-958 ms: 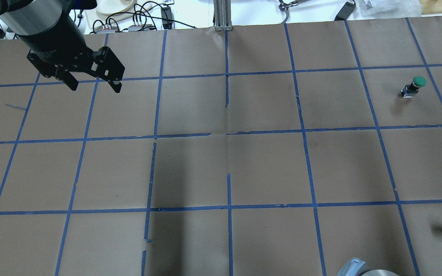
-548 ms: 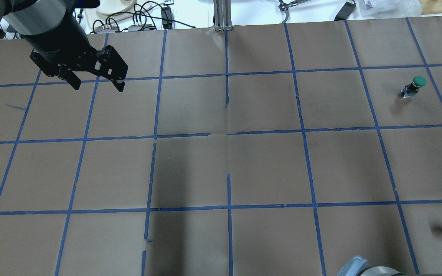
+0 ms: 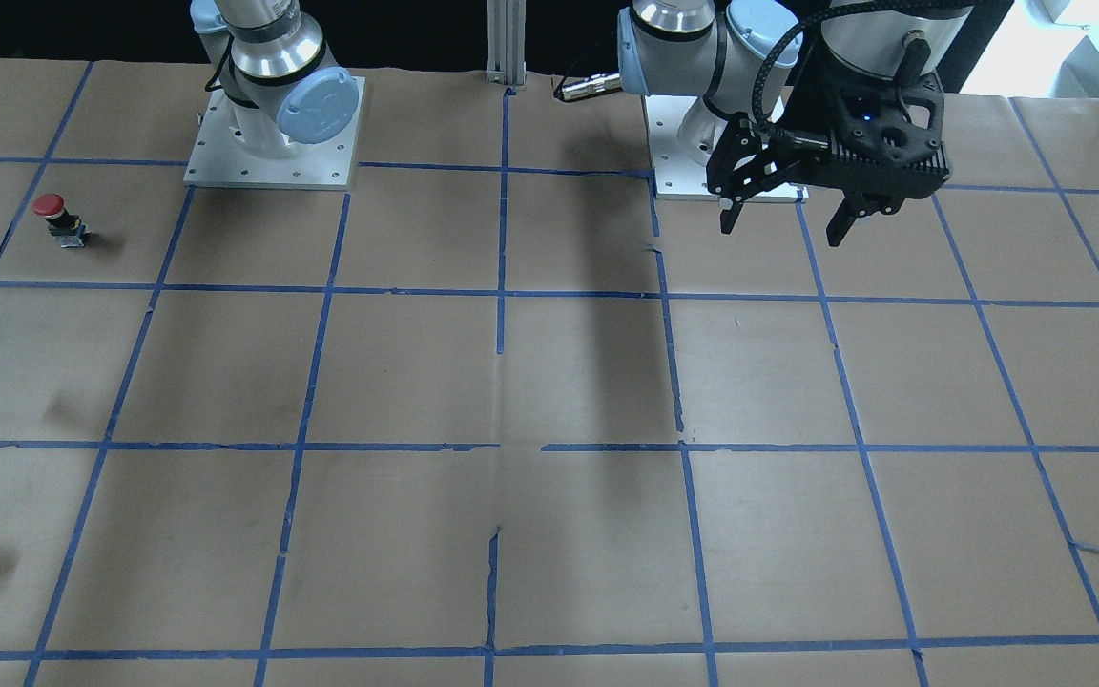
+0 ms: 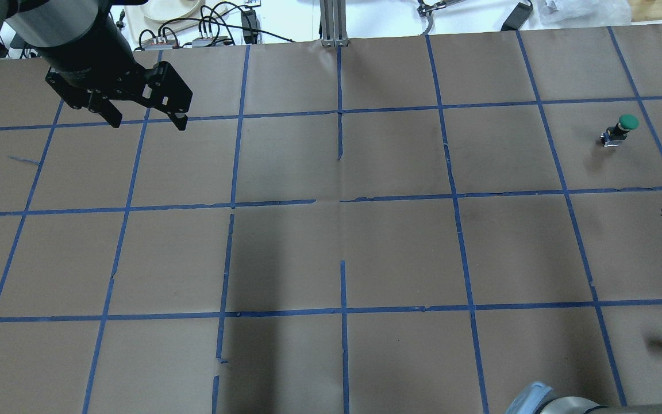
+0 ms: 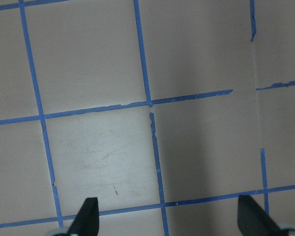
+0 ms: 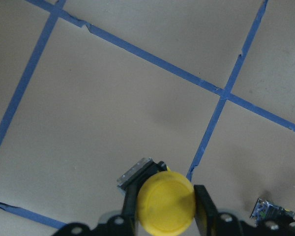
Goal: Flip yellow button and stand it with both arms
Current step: 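Carry the yellow button with the right gripper and lower it upright onto the table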
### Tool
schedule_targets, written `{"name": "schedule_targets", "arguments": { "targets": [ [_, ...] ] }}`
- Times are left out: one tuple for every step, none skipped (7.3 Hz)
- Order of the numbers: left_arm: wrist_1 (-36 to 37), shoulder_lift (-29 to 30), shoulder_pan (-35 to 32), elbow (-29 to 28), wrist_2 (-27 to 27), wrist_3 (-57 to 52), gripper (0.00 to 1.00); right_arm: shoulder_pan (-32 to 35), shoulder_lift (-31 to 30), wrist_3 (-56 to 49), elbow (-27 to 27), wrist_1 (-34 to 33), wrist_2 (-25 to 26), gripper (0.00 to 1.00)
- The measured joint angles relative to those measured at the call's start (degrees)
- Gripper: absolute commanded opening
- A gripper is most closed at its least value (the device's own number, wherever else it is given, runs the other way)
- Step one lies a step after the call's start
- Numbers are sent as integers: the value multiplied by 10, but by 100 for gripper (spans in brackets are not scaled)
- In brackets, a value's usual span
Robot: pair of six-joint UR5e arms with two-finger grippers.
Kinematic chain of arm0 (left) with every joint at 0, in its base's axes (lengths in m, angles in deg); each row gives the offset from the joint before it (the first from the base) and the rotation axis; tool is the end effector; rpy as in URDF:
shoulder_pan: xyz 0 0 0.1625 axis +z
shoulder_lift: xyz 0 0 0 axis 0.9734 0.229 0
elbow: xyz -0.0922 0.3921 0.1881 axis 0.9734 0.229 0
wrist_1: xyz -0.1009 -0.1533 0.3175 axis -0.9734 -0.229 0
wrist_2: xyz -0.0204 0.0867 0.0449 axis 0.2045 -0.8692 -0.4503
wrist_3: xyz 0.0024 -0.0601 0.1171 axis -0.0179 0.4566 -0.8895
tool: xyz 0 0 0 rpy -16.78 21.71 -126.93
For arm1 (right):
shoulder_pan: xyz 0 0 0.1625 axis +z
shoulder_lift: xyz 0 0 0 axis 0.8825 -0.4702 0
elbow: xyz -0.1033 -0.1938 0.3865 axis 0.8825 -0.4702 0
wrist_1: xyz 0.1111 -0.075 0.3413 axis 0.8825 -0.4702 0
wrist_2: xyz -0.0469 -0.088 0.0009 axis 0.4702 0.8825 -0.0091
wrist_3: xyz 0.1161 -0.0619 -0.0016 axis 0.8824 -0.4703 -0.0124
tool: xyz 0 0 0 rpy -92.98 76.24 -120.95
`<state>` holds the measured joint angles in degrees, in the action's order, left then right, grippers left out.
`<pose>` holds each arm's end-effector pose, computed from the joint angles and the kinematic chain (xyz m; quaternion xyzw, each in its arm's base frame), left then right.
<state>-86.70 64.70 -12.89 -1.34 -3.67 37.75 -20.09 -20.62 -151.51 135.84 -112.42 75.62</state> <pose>-0.1336 -0.4460 0.5108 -0.0540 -0.9981 0.0284 0.0099 -0.2380 -0.4340 0.3118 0.8433 -0.5237 0.1197 0.0147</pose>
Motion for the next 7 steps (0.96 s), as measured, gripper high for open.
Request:
{"name": "schedule_targets", "arguments": {
  "targets": [
    [1,0,0,-1,-1,0,100,-9,15,-28,2,4,-19,16],
    [1,0,0,-1,-2,1,100,-13,24,-49,5,15,-32,16],
    [1,1,0,-1,-3,1,100,-16,31,-71,9,22,-37,16],
    [2,1,0,-1,-3,1,100,-16,39,-91,12,25,-36,17],
    [2,2,0,-1,-2,1,100,-17,48,-102,13,26,-34,18],
    [2,2,0,-2,-2,1,100,-17,59,-110,13,23,-27,18],
    [3,2,0,-2,-2,1,100,-18,67,-111,13,20,-8,18]
  ]
}}
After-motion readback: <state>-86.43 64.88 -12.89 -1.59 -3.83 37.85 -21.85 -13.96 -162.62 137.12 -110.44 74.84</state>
